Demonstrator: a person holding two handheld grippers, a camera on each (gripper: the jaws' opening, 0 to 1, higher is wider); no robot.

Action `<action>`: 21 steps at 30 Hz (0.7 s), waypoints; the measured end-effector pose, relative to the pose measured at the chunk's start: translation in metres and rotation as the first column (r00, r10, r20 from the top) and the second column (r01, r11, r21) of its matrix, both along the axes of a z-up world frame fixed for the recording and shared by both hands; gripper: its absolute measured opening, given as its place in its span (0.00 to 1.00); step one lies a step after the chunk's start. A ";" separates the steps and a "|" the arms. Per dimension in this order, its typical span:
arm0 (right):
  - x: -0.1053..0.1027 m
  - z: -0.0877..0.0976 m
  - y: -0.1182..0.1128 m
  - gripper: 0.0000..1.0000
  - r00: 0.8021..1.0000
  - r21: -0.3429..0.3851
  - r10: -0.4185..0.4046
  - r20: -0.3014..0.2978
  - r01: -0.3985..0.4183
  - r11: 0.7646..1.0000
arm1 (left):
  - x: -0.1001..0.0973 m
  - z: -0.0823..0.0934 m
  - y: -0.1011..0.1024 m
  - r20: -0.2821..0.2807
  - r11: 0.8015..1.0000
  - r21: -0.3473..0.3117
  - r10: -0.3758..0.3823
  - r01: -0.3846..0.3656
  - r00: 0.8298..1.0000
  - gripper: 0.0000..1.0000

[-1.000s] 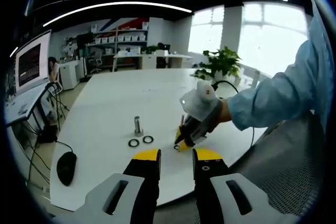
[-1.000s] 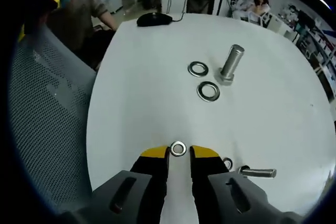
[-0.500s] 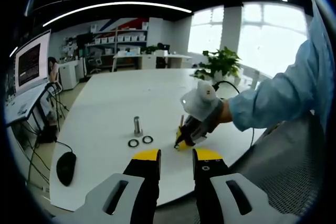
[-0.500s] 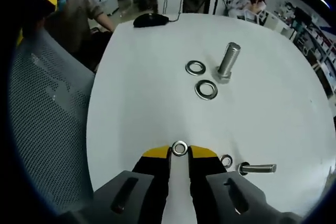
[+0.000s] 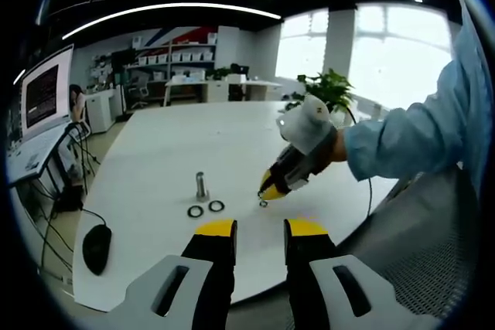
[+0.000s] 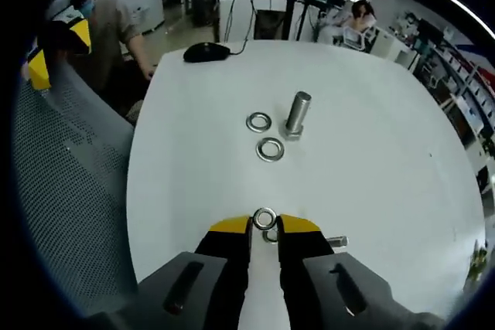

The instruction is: Place the washer onto the threaded stud by aligning its center hole with the stud, sliding it down to the base, and recovering from edge contact or off-axis alignment until the washer reaches the visible bottom stop.

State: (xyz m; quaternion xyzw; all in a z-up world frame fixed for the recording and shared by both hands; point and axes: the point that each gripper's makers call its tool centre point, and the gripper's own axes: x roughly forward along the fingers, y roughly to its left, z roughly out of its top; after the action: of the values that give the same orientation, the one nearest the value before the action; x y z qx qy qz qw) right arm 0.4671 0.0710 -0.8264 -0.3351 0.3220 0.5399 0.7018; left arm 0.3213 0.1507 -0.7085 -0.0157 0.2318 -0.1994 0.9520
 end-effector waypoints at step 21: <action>0.045 0.023 -0.034 0.14 0.983 0.016 -0.139 0.122 0.138 0.990 | 0.000 0.000 -0.001 0.003 1.000 0.001 -0.004 0.004 1.000 0.22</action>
State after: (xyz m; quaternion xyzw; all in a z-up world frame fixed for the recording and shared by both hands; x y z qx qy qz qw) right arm 0.5121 0.0367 -0.8034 -0.3419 0.2985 0.4695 0.7574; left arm 0.3210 0.1500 -0.7084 -0.0147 0.2306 -0.2014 0.9519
